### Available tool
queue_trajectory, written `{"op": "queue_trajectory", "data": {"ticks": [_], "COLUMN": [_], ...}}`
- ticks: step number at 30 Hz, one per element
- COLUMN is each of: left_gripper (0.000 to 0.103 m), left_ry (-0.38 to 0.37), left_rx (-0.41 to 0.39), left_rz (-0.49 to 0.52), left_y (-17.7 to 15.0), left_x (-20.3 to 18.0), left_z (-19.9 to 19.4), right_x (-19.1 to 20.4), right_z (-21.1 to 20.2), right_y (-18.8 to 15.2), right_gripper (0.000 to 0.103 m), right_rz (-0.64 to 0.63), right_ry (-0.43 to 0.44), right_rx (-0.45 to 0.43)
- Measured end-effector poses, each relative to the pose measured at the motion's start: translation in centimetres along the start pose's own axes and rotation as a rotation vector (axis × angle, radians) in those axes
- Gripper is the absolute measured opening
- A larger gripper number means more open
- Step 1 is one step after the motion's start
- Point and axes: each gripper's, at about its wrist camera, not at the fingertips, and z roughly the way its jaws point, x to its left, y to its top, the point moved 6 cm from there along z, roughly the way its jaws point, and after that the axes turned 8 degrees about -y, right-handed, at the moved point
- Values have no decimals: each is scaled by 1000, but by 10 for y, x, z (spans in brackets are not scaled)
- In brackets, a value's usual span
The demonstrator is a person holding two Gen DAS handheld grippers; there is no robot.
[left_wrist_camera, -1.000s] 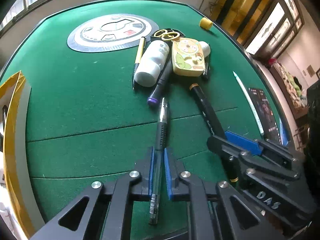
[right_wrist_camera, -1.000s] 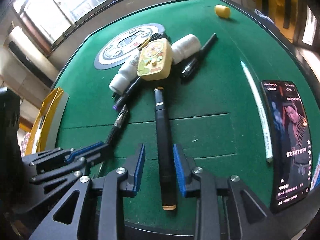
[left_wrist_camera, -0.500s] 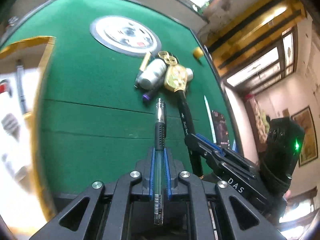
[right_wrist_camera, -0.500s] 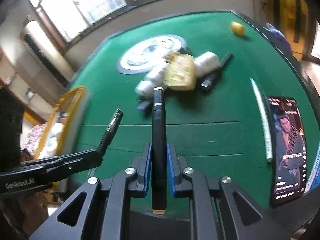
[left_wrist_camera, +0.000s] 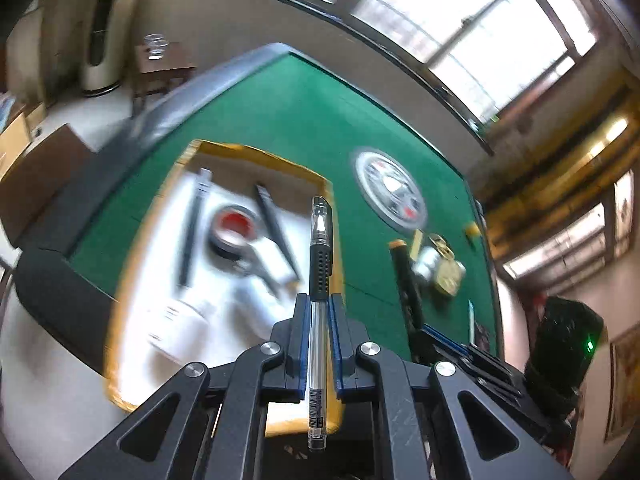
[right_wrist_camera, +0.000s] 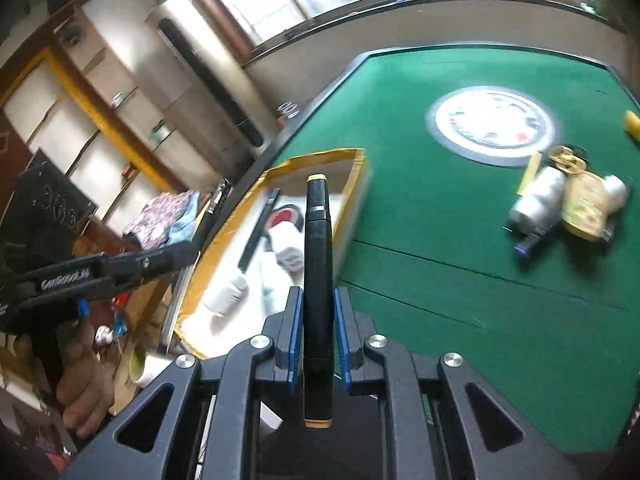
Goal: Organize rigid objects
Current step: 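Carry the clear pen and black marker into the foam tray and release both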
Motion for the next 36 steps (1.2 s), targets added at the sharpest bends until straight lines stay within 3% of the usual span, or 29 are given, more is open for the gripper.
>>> {"op": "queue_trajectory", "data": {"ticks": [7,17,25,36], "left_gripper": [7,8,8,8], "left_ry": [40,84,101,123], "left_rx": [-11,16,45,83], "left_rz": [-82,-119,-154,-158], "left_y": [27,42,56,60], "left_x": [48,80,102,111], "left_z": [16,46,76,94], "right_x": [35,40,27,26], "right_z": [40,85,128,153], "right_y": [24,45,60,64], "right_gripper": [15,15,15,15], "right_rz": [-51,-67,-45,-86], "right_ry": [2,-43,-127,-253], "right_rx": [48,109,171,197]}}
